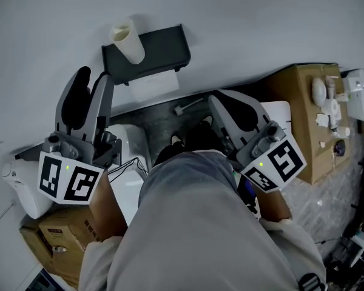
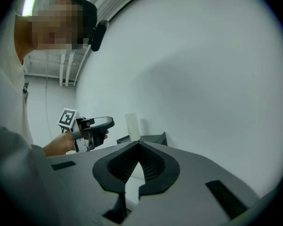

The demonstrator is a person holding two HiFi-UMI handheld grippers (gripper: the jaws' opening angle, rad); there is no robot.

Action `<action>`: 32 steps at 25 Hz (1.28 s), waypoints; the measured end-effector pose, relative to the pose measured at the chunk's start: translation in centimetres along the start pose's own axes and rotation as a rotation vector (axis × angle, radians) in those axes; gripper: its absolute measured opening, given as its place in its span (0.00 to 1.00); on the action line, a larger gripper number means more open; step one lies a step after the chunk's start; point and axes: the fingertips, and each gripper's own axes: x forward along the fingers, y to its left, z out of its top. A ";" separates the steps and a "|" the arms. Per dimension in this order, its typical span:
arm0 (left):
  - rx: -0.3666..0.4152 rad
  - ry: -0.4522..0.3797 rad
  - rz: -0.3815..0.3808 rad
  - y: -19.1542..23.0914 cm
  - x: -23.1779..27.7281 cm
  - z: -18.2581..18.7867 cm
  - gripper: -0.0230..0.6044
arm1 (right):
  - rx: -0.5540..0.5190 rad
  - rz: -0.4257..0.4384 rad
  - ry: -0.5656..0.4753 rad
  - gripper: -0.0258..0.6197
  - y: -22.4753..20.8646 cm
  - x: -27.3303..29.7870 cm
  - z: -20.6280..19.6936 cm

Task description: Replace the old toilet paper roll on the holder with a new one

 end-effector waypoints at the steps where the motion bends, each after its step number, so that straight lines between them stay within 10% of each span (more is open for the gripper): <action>1: -0.014 -0.011 0.007 0.0 -0.5 -0.2 0.34 | -0.021 -0.009 0.000 0.07 0.0 -0.3 0.2; 7: -0.145 -0.103 0.028 -0.3 -3.2 -1.5 0.05 | 0.011 0.013 -0.007 0.07 0.2 -1.6 0.7; 32: -0.140 -0.079 -0.014 -2.3 -4.2 -3.8 0.05 | -0.178 -0.040 -0.020 0.06 1.1 -2.7 2.5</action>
